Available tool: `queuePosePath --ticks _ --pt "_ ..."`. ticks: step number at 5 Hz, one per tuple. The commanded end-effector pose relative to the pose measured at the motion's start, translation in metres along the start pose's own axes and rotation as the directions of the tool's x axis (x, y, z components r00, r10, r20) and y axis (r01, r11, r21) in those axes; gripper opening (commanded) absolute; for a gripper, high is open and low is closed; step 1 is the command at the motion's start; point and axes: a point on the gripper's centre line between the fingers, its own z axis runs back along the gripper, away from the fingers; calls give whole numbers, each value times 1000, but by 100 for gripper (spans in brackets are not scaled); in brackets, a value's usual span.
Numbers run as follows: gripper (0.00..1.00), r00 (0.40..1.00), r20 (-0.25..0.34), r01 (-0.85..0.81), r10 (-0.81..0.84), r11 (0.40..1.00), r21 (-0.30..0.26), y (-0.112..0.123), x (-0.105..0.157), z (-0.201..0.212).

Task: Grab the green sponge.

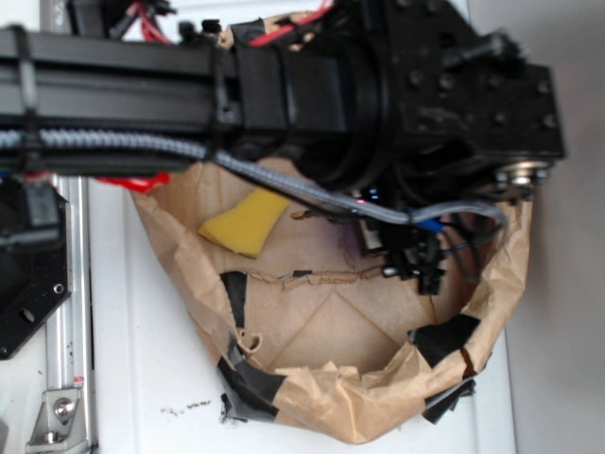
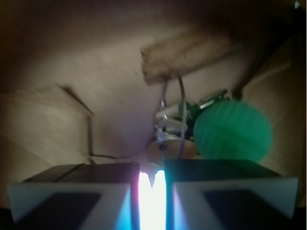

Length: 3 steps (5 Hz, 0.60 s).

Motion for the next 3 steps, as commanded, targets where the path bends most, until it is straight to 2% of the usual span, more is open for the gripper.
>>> queuePosePath --ticks 1,2,3 --pt "100 994 100 35 -35 999 -3 -2 -9 24" --pt "100 996 65 57 -59 998 30 13 -33 16" --pt "100 996 46 77 -78 996 35 30 -59 16"
